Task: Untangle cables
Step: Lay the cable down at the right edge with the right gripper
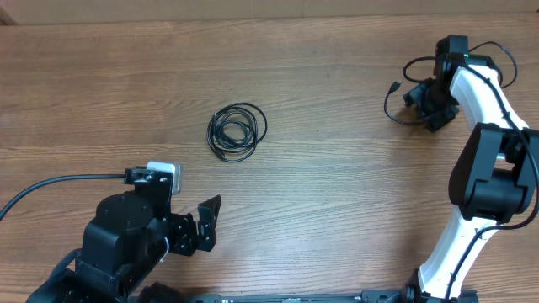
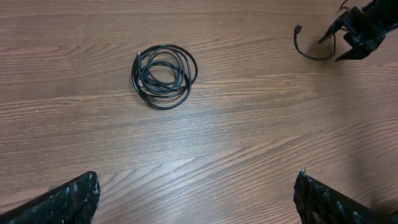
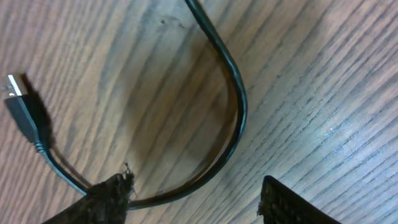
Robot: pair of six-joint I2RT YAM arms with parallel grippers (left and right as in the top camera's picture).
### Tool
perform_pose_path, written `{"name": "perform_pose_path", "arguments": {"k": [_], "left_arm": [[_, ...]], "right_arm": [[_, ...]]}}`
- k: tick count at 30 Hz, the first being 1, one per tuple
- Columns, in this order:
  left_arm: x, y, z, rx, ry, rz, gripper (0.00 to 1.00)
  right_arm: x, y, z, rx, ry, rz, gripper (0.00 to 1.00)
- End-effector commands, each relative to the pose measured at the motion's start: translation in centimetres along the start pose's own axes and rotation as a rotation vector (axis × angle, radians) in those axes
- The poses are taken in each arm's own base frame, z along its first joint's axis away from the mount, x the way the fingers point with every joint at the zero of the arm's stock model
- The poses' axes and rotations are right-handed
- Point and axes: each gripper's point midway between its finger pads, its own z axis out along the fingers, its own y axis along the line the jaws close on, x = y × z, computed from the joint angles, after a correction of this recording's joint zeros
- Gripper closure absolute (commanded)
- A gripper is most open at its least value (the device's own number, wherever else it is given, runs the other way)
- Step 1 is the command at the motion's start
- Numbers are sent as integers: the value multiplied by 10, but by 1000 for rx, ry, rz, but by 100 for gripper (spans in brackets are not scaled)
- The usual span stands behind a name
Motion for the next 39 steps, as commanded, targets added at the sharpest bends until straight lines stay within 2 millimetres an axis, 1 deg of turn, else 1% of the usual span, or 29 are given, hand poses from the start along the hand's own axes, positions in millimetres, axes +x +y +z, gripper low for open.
{"name": "perform_pose_path", "arguments": {"k": [1, 5, 6, 11, 14, 17, 21, 25, 28, 29, 30, 32, 35, 39], "left_arm": [[-1, 2, 1, -12, -2, 20, 0], [0, 2, 1, -12, -2, 20, 0], [-1, 2, 1, -12, -2, 20, 0], [-1, 2, 1, -12, -2, 20, 0], [0, 2, 1, -12, -2, 20, 0], [-1, 2, 1, -12, -2, 20, 0], [-1, 2, 1, -12, -2, 20, 1], [-1, 2, 1, -12, -2, 20, 0], [0, 2, 1, -12, -2, 20, 0], [-1, 2, 1, -12, -2, 20, 0], [-1, 2, 1, -12, -2, 20, 0], [-1, 2, 1, -12, -2, 20, 0], [0, 2, 1, -12, -2, 20, 0], [-1, 2, 1, -12, -2, 20, 0]], "right_arm": [[5, -6, 10, 14, 10, 12, 35], [9, -7, 21, 2, 15, 12, 40], [9, -6, 22, -1, 12, 12, 42], [6, -4, 25, -17, -3, 12, 45], [5, -2, 28, -25, -12, 12, 52], [5, -3, 30, -22, -14, 12, 63], [5, -4, 31, -17, -16, 12, 64], [2, -11, 30, 18, -37, 12, 67], [1, -13, 30, 30, -45, 12, 78], [0, -13, 30, 28, -46, 12, 82], [-1, -13, 30, 28, -52, 13, 86], [-6, -14, 30, 30, -68, 18, 95], [-19, -18, 29, 39, -116, 32, 96], [-48, -23, 25, 12, -179, 74, 96]]}}
